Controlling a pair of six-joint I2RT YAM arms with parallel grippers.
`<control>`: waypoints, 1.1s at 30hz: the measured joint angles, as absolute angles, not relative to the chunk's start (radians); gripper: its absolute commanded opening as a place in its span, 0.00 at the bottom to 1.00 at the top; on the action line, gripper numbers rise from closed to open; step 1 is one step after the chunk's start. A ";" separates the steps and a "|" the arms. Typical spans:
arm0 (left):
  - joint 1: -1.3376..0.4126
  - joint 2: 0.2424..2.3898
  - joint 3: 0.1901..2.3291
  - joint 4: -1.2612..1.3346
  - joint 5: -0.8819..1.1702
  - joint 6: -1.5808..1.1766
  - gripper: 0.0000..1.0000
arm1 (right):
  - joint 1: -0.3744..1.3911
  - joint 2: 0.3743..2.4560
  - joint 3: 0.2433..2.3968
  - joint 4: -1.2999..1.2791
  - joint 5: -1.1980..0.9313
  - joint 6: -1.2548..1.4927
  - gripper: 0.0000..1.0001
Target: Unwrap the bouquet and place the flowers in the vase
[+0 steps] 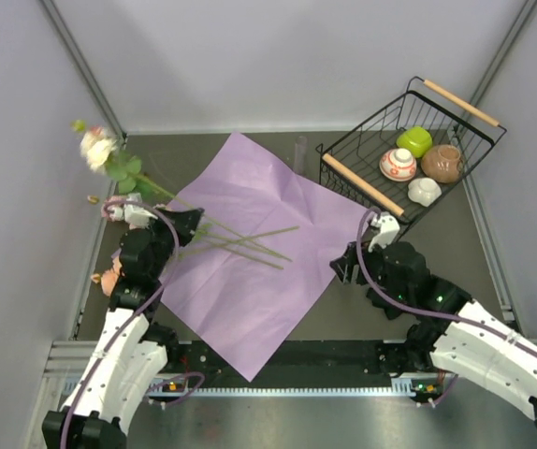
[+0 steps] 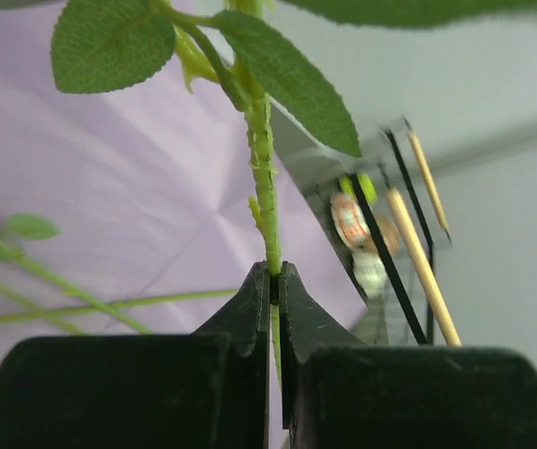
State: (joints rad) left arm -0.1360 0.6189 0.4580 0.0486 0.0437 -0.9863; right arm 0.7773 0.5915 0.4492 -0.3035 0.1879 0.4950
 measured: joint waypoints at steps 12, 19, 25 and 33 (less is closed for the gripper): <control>-0.219 0.696 0.458 0.365 0.756 -0.747 0.00 | 0.777 0.810 0.781 -0.276 -0.233 0.429 0.75; -0.388 0.697 0.458 0.419 0.877 -0.701 0.00 | 0.777 0.907 0.827 -0.139 -0.437 0.503 0.72; -0.523 0.740 0.458 0.423 0.882 -0.649 0.00 | 0.777 0.990 0.827 0.023 -0.529 0.608 0.56; -0.647 0.822 0.489 0.345 0.839 -0.567 0.00 | 0.777 1.062 0.835 0.157 -0.599 0.687 0.37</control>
